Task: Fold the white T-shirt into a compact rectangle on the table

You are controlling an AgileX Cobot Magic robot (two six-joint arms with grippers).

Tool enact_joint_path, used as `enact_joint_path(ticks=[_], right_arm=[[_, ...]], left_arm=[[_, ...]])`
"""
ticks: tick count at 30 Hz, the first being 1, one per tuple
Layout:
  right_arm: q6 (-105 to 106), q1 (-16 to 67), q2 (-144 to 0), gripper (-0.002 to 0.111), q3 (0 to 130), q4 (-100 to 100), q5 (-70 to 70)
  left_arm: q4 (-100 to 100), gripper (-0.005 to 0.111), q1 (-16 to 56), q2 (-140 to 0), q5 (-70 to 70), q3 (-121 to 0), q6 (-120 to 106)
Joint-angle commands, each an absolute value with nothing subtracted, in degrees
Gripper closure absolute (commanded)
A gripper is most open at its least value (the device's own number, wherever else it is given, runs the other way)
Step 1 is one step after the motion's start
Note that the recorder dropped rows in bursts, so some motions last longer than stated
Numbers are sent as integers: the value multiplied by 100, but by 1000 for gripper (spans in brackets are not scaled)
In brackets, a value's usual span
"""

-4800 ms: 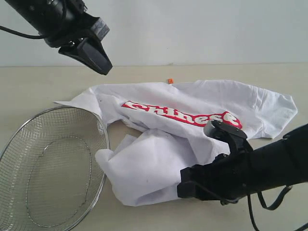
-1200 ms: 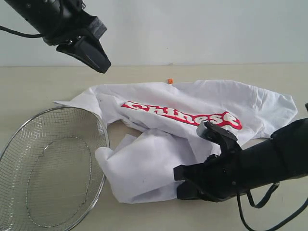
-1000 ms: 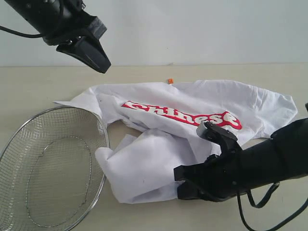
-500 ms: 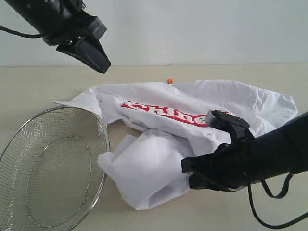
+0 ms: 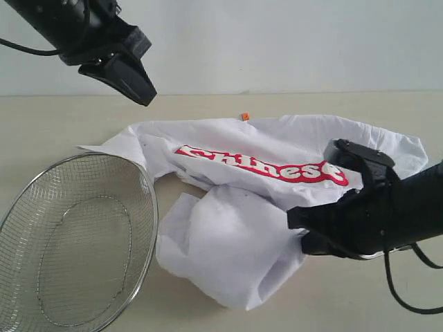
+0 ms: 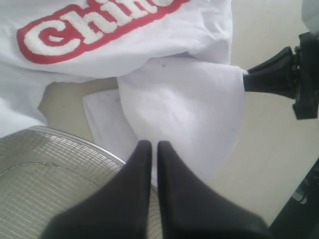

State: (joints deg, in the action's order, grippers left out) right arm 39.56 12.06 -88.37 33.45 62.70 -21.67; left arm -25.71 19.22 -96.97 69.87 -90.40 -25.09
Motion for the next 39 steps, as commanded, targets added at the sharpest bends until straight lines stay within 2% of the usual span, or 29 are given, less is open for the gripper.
enact_joint_path(ticks=[1,10,27,39], right_arm=[[3804,564,-8519,108,3314,5751,-2643],[3044,-103,-7925,108,3314,4473,-3205],[2001,-114,-6309,108,3314,2945,-4267],[2009,-114,-5560,108,3314,2756,-5267]], left_arm=[[-2530,102,1931,-9631,6996,-9025,-2532],[-2209,102,1931,-9262,6996,-9025,-2532],[-2197,102,1931,-8724,6996,-9025,-2394],[-2183,102,1931,-8639,6996,-9025,-2395]])
